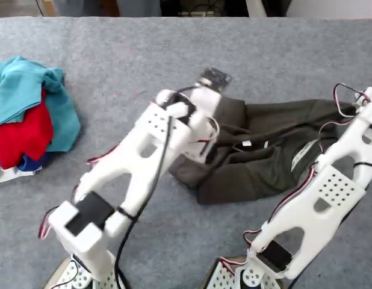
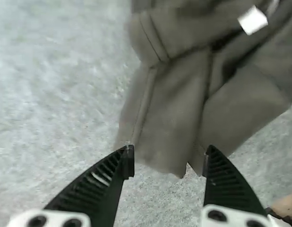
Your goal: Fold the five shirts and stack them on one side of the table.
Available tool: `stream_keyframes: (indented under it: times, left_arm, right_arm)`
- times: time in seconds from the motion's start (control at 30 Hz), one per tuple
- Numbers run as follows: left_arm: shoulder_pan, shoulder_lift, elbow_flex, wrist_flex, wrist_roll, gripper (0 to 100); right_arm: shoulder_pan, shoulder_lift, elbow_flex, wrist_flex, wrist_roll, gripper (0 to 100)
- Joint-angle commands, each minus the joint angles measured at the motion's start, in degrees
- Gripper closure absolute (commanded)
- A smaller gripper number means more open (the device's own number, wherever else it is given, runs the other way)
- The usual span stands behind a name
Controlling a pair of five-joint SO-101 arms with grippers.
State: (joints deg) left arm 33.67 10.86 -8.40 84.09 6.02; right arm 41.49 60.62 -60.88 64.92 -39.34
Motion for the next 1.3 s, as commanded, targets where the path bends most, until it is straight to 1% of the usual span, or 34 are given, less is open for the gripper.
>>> stream_keyframes:
  times: [0.0, 0.2, 0.27, 0.37, 0.43, 0.47, 0.53, 0.67, 0.73, 0.83, 0.93, 1.03, 1.13, 1.27]
  left_arm:
    - [1.1, 3.4, -1.2, -1.7, 0.4, 75]
    - [0.7, 12.7, -1.5, -5.4, 0.4, 76]
    - [1.2, 14.3, -2.4, -6.4, -0.1, 83]
    - [1.0, 14.9, -3.8, -6.9, -0.4, 98]
    - [0.3, 14.9, -3.6, -6.6, -2.7, 95]
    - [-0.5, 14.6, -3.1, -6.6, -4.2, 97]
    - [-2.2, 14.4, -2.5, -6.3, -6.4, 97]
    - [-7.0, 14.3, -4.4, -0.1, -7.6, 97]
    - [-9.7, 13.5, -5.8, 3.6, -9.7, 97]
    - [-15.3, 8.3, -6.1, 6.9, -11.9, 97]
    - [-20.7, 0.1, -5.5, 9.6, -13.7, 97]
    - [-24.2, -8.4, -2.5, 13.1, -16.7, 97]
    - [-26.8, -16.2, 3.1, 16.5, -19.0, 97]
    - [-32.0, -28.3, 15.7, 16.7, -22.9, 97]
  right_arm:
    - [0.9, 3.8, -10.9, 3.4, -0.9, 98.5]
    - [0.7, 13.1, -23.5, 8.3, -0.8, 98.5]
    - [0.6, 15.0, -28.7, 10.1, -0.5, 98.5]
    - [0.5, 16.4, -35.5, 13.8, -0.4, 98.5]
    - [0.5, 15.1, -34.5, 14.3, -0.1, 98.5]
    - [0.4, 14.5, -34.1, 14.5, 0.8, 98.5]
    - [0.2, 13.5, -34.6, 16.0, 2.5, 98.5]
    - [-1.4, 10.1, -34.9, 19.8, 7.2, 98.5]
    - [-2.4, 8.0, -34.9, 22.3, 9.4, 98.5]
    - [-3.6, 5.1, -34.9, 25.5, 12.5, 98.5]
    - [-4.7, 2.9, -34.9, 28.7, 14.9, 98.5]
    - [-6.0, 1.1, -34.9, 31.5, 17.1, 98.5]
    - [-7.6, -0.8, -34.9, 34.7, 19.6, 98.5]
    - [-9.5, -4.3, -34.6, 36.3, 22.9, 98.5]
